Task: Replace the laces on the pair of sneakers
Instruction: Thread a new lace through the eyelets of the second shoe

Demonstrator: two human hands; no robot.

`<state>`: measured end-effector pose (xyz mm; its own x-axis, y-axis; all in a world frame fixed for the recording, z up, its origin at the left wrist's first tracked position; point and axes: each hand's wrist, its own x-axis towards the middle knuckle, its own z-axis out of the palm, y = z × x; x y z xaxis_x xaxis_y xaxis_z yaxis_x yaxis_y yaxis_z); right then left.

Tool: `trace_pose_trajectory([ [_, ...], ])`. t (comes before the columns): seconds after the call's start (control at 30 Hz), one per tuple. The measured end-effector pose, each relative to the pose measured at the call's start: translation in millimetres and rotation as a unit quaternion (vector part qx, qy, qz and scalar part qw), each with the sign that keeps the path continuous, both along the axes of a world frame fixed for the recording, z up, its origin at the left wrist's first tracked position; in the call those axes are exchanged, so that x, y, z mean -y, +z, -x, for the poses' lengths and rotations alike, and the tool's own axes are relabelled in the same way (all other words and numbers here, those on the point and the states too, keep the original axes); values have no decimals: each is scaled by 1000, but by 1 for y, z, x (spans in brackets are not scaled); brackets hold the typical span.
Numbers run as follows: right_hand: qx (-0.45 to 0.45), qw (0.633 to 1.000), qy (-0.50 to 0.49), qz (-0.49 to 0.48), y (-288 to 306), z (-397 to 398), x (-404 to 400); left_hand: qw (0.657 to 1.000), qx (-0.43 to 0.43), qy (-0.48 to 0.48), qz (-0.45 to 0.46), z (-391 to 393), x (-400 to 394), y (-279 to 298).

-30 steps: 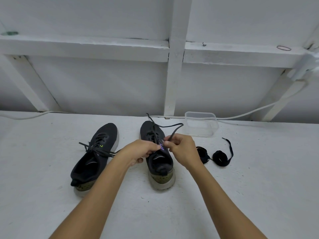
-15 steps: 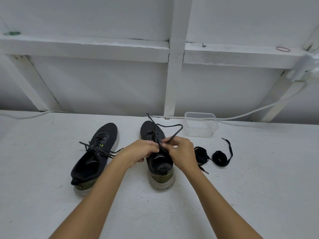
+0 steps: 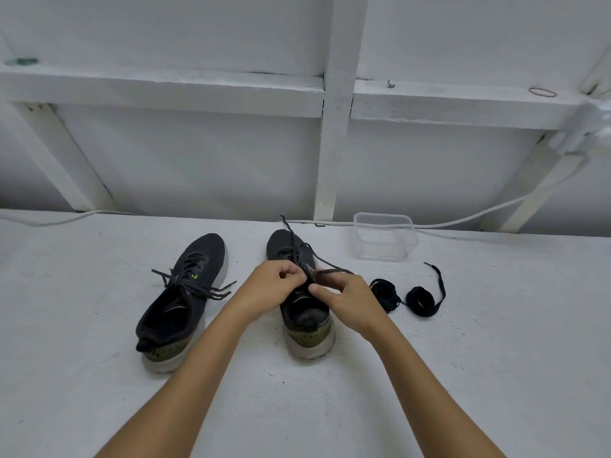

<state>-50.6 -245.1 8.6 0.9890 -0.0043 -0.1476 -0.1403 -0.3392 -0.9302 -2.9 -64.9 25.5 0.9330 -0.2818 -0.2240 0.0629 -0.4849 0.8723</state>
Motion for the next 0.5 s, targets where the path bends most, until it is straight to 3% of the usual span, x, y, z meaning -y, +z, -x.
trace_pose_trajectory([
  [0.1, -18, 999, -7, -32, 1, 1, 0, 998, -28, 1, 60, -1, -6, 5],
  [0.23, -52, 995, -40, -73, 2, 1, 0, 955, -83, 58, 280, -9, -24, 22],
  [0.37, -74, 996, -33, -36, 11, -1, -5, 968, -39, 59, 240, -9, -31, 30],
  [0.5, -101, 995, -8, 22, 25, -1, -16, 962, -95, 59, 250, -6, -20, 34],
])
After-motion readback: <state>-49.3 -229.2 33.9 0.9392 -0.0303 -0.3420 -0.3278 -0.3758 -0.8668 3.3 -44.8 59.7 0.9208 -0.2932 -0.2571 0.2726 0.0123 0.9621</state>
